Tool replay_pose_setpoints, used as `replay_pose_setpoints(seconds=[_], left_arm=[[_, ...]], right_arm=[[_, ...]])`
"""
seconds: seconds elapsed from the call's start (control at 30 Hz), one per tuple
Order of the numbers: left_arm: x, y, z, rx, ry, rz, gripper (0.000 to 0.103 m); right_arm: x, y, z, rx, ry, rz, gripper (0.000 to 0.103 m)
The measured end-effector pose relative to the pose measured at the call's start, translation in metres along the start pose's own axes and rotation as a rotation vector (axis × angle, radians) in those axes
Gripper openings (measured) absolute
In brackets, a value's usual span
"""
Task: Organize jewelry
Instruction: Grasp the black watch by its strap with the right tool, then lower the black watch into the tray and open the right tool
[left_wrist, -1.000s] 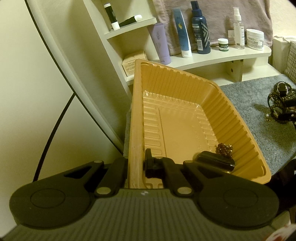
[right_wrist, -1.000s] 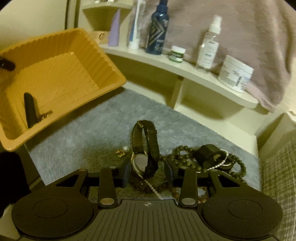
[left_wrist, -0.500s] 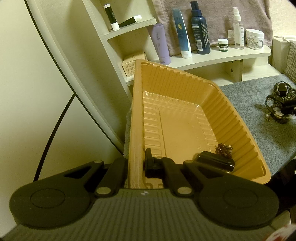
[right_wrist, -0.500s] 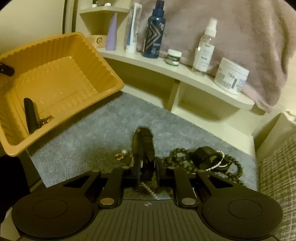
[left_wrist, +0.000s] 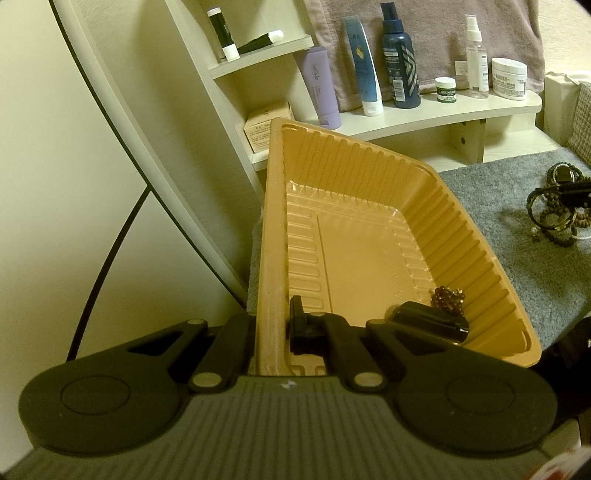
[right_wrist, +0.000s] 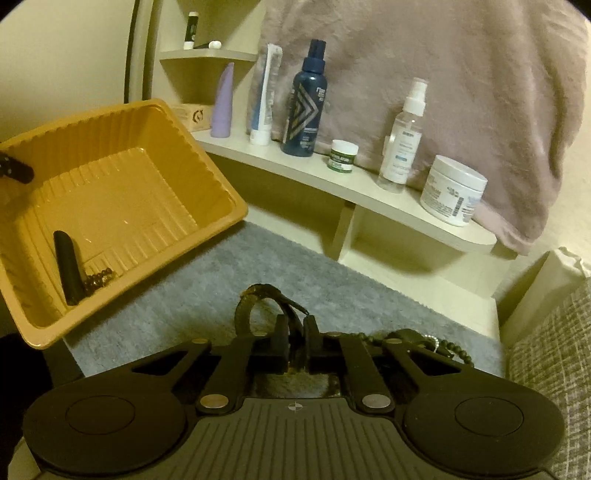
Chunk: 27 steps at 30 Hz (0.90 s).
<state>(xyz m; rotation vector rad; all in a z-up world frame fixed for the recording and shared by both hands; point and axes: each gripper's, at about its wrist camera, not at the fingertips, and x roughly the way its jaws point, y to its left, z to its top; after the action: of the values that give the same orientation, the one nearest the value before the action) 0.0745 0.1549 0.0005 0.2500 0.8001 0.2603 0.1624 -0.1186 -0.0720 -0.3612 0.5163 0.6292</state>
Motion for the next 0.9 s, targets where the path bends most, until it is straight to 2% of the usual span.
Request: replay_pose_setpoints(seconds=[0.23, 0.47, 0.9], left_arm=[[-0.001, 0.000, 0.000, 0.000, 0.000, 0.000, 0.002], [-0.001, 0.001, 0.000, 0.000, -0.001, 0.000, 0.002], [-0.001, 0.000, 0.001, -0.001, -0.002, -0.001, 0.002]], right_arm=[[0.002, 0.001, -0.005, -0.010, 0.004, -0.011, 0.007], [-0.002, 0.009, 0.004, -0.035, -0.030, -0.020, 0.007], [0.002, 0.069, 0.052, -0.056, -0.135, 0.139, 0.007]])
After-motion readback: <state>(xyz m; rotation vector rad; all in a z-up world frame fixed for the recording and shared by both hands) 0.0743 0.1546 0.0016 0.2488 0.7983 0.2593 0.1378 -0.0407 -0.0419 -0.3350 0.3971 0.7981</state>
